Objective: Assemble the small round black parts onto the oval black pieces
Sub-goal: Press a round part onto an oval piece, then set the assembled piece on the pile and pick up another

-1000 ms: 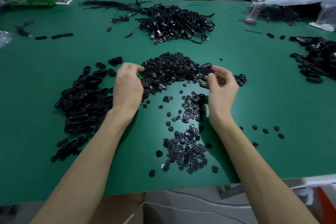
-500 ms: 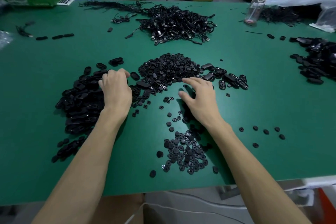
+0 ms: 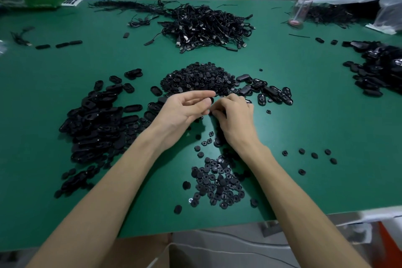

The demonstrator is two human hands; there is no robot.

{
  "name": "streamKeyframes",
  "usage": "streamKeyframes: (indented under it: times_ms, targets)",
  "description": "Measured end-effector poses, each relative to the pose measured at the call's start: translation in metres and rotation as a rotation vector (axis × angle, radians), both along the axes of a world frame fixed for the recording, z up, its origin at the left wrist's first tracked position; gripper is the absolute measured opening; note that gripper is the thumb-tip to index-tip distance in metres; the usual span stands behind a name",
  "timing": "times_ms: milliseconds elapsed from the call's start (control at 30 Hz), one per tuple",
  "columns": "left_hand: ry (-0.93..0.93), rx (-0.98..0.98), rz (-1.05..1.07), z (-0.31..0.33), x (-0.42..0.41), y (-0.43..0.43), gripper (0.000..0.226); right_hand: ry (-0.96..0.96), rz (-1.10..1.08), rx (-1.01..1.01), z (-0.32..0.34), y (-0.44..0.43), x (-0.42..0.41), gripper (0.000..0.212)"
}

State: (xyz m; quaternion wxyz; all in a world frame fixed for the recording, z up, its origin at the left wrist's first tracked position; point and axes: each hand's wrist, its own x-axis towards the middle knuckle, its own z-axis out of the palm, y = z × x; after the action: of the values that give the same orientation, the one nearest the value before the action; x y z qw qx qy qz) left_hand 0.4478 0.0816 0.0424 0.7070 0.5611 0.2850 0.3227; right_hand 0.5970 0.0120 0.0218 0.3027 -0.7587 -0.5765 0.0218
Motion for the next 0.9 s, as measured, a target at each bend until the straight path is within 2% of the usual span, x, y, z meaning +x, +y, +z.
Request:
streamKeyframes:
  times_ms: [100,267,367,633,733,900]
  targets:
    - [-0.014,0.001,-0.048,-0.001,0.001,0.000,0.035,0.027,-0.023,0.021,0.002,-0.001,-0.001,0.013]
    - [0.033,0.060,0.053,-0.003,0.003,-0.003,0.022,0.139,-0.055,0.137,0.003,0.000,-0.002,0.016]
    - [0.113,0.103,0.142,-0.006,0.005,-0.004,0.023,0.222,-0.046,0.217,0.004,-0.002,-0.004,0.018]
    - [0.163,0.192,0.174,-0.007,0.007,-0.006,0.027,0.345,0.004,0.327,0.011,-0.006,-0.005,0.014]
    - [0.167,0.211,0.194,-0.009,0.008,-0.006,0.027,0.437,0.033,0.330,0.012,-0.007,-0.005,0.019]
    - [0.127,0.164,0.217,-0.010,0.007,-0.006,0.020,0.485,0.074,0.310,0.014,-0.009,-0.003,0.028]
